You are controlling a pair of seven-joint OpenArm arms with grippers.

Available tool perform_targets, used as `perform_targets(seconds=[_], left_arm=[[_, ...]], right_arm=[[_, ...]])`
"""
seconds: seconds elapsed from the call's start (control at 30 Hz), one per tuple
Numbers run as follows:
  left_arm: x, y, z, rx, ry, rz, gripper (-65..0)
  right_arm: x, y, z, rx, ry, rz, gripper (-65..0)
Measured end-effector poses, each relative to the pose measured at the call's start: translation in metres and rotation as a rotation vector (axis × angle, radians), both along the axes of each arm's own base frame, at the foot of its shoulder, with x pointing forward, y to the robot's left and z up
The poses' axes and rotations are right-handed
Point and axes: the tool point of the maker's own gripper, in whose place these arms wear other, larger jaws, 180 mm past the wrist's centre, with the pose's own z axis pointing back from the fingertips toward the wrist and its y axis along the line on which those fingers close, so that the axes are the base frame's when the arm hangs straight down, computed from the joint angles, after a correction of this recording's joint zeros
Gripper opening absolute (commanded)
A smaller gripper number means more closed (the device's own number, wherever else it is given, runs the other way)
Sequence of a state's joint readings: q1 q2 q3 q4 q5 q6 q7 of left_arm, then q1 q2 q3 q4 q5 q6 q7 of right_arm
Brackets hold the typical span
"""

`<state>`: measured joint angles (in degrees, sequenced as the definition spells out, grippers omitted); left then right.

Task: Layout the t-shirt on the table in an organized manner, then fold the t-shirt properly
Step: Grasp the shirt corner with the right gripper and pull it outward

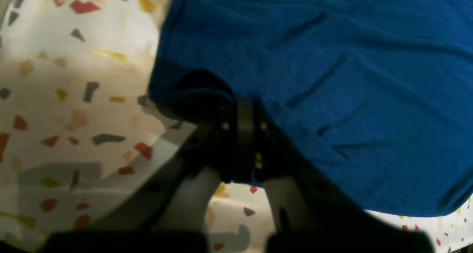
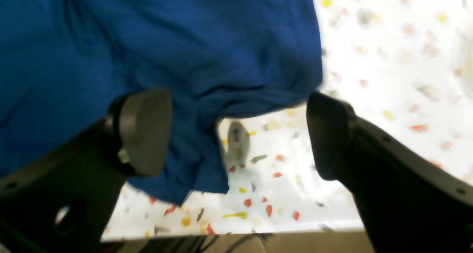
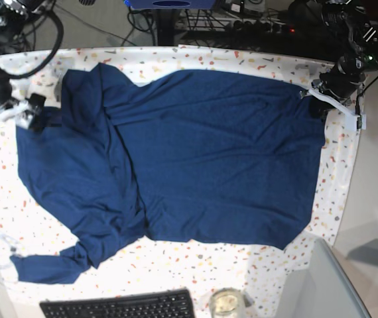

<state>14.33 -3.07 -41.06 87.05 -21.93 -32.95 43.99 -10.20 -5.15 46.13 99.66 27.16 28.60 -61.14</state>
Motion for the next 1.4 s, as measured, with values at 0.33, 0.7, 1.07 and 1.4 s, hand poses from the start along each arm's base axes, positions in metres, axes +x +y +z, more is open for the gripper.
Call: perform_targets(seconds=[0.33,0.7,1.07,1.4], left_arm=[[0.001,0.004,0.002,0.011,-0.001,-0.004,-65.0],[-0.008,0.006,-0.001,0.018,0.019,-0.006,-65.0],[-0.011,0.007,0.014,0.060,-0.003,-0.029,-65.0],[0.008,0.010,0.059,0.159,-0.107,-0.080,-65.0]], right_arm=[[-0.013,0.044,-0.051,0.115,0.122,0.198,-3.2],[0.007,0.065,-0.070,0.238,0.076,0.199,-3.8],[-0.025,0.071,-0.081,0.357,0.119,0.137,-63.0],[-0.017,0.036,-0.021,0.203,0.168,0.113,-64.8]])
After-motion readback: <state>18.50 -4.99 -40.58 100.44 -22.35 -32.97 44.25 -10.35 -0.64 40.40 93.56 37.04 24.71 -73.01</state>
